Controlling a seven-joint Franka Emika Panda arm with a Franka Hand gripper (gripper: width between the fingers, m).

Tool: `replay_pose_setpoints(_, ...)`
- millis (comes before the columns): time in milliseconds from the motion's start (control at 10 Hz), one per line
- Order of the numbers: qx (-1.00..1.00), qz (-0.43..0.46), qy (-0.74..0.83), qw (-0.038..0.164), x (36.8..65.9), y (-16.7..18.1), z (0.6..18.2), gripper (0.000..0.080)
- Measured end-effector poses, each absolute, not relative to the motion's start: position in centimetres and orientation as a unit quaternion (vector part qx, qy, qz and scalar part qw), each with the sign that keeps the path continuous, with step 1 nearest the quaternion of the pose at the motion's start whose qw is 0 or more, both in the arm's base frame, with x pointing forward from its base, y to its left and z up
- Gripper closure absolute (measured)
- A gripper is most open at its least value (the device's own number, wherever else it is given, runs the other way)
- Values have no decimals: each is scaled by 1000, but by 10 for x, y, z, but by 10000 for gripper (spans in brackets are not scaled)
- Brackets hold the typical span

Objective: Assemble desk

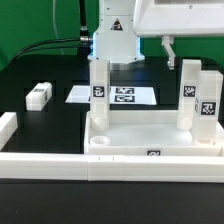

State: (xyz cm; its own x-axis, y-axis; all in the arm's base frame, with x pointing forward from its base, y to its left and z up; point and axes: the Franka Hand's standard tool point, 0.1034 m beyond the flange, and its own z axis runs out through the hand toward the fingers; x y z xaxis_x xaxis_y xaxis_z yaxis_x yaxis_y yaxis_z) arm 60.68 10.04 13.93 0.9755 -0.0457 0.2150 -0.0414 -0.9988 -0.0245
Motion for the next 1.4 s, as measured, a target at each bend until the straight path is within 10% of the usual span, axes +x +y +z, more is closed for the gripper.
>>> replay_pose_setpoints(900,-1000,-5,21,0,614,119,127,150)
replay_pose_setpoints(1400,-1000,-6,19,-8,615,120,127,515)
